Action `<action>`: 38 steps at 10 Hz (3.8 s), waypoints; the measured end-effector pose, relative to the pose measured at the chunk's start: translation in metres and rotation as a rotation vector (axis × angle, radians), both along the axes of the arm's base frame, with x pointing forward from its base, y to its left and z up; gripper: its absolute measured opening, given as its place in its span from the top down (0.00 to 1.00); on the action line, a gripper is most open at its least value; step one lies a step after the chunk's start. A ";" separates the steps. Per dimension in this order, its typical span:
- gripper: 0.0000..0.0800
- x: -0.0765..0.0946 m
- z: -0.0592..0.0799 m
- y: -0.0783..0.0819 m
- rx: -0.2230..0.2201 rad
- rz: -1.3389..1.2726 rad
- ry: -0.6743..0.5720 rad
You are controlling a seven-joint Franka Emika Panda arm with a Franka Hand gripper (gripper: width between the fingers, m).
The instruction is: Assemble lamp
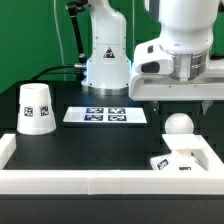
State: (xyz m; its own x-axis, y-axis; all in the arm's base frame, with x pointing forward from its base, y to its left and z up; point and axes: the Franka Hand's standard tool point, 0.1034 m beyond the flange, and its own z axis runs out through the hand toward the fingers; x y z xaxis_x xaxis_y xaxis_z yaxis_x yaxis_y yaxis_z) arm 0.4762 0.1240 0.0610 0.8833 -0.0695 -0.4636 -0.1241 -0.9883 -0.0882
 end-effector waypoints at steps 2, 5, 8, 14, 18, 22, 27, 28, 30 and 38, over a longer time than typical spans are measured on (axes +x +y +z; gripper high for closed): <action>0.13 0.005 -0.002 0.000 0.003 0.000 0.033; 0.13 0.003 -0.004 -0.002 0.001 -0.004 0.054; 0.13 -0.005 -0.004 -0.002 0.008 0.006 0.154; 0.13 -0.005 -0.014 0.002 0.002 -0.003 0.322; 0.13 -0.015 -0.024 0.007 -0.013 -0.010 0.333; 0.13 -0.025 -0.040 0.012 -0.020 -0.002 0.338; 0.13 -0.032 -0.054 0.013 -0.026 -0.001 0.347; 0.13 -0.031 -0.054 0.012 -0.026 -0.002 0.348; 0.24 -0.031 -0.054 0.012 -0.025 -0.002 0.347; 0.28 0.005 0.012 -0.017 0.088 0.066 0.294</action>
Offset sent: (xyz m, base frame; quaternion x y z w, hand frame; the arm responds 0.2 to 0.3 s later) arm 0.0000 0.0000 0.0000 0.0000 0.0000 0.0000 1.0000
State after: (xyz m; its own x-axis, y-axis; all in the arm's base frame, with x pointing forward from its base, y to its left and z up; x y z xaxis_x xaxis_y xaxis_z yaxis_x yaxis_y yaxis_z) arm 0.4809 0.1069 0.0726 0.7121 0.0352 -0.7012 -0.0929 -0.9852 -0.1438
